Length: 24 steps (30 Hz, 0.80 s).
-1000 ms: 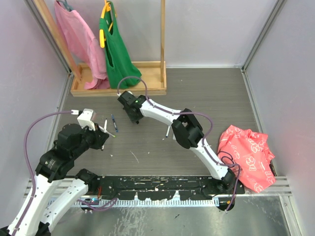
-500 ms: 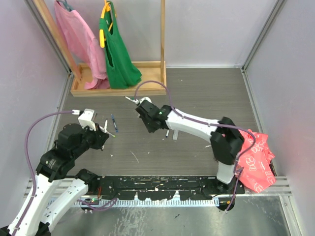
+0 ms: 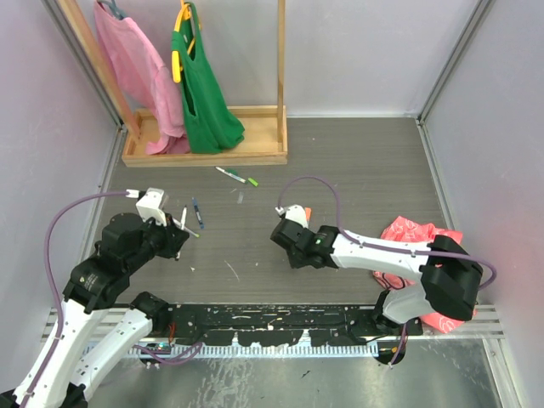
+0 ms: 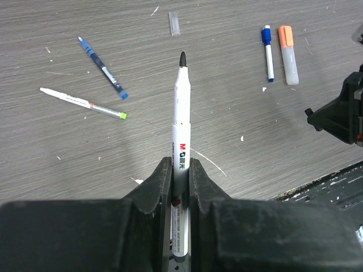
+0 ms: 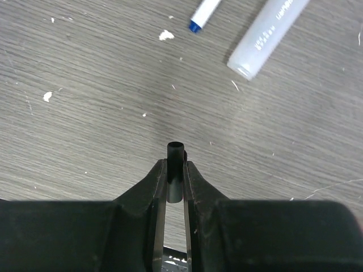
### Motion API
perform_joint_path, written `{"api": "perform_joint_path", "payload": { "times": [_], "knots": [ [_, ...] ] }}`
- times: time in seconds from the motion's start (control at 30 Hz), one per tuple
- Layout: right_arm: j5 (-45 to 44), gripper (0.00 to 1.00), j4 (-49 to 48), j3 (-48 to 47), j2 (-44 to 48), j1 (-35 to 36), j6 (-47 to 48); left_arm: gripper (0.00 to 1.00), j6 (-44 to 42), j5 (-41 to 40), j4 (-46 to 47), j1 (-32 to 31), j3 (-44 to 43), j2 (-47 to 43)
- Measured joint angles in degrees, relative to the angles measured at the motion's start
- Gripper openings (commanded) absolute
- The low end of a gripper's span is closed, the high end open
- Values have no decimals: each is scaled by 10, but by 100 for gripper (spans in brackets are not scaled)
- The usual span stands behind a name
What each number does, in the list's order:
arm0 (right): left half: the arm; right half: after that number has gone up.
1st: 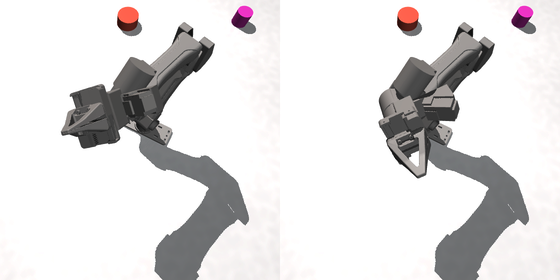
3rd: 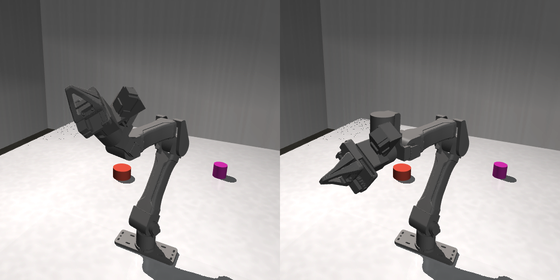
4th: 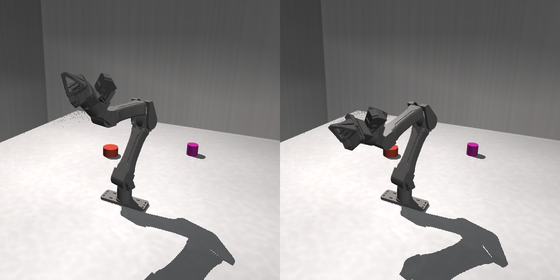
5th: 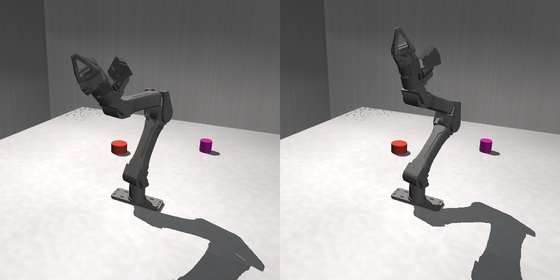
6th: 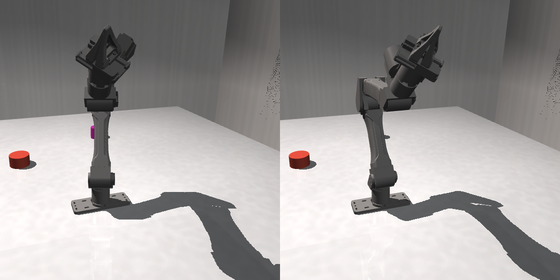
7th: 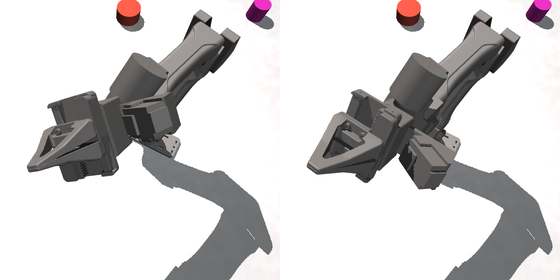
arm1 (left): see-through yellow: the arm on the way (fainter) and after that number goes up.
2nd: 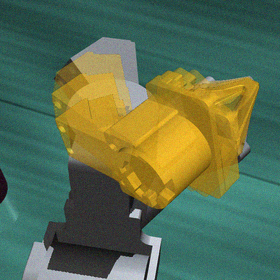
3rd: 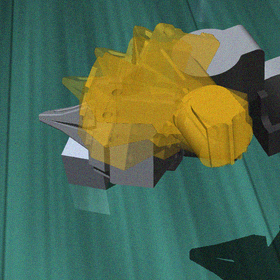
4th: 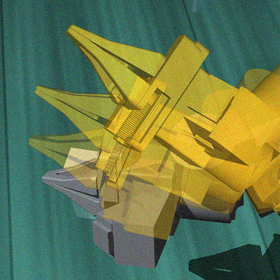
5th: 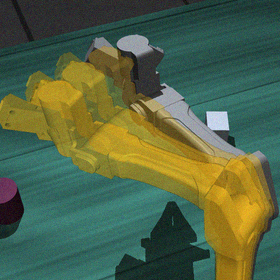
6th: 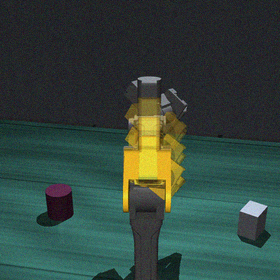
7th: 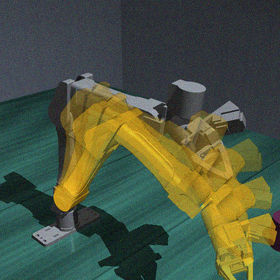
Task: Insert the pens into the pen caps
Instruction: Pick up the pen cap from the center of the board.
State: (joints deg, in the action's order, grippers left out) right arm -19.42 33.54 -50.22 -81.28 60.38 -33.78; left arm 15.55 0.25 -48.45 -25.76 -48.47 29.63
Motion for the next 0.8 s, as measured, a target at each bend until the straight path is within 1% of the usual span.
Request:
{"api": "perform_joint_path", "payload": {
  "times": [0.13, 0.27, 0.37, 0.5, 0.6, 0.7, 0.8],
  "knots": [
    [-11, 3, -16, 45, 27, 4, -43, 0, 0, 1, 0, 0, 0, 4],
    [-14, 3, -27, 76, 21, 6, -67, 0, 0, 1, 0, 0, 0, 5],
    [-15, 5, -31, 81, 8, 6, -74, 0, 0, 1, 0, 0, 0, 5],
    [-12, 12, -40, 81, -11, 6, -76, 0, 0, 1, 0, 0, 0, 5],
    [-11, 16, -43, 80, -16, 6, -76, 0, 0, 1, 0, 0, 0, 5],
    [-11, 24, -43, 80, -16, 6, -76, 0, 0, 1, 0, 0, 0, 5],
    [-10, 28, -42, 80, -18, 6, -77, 0, 0, 1, 0, 0, 0, 5]
  ]
}}
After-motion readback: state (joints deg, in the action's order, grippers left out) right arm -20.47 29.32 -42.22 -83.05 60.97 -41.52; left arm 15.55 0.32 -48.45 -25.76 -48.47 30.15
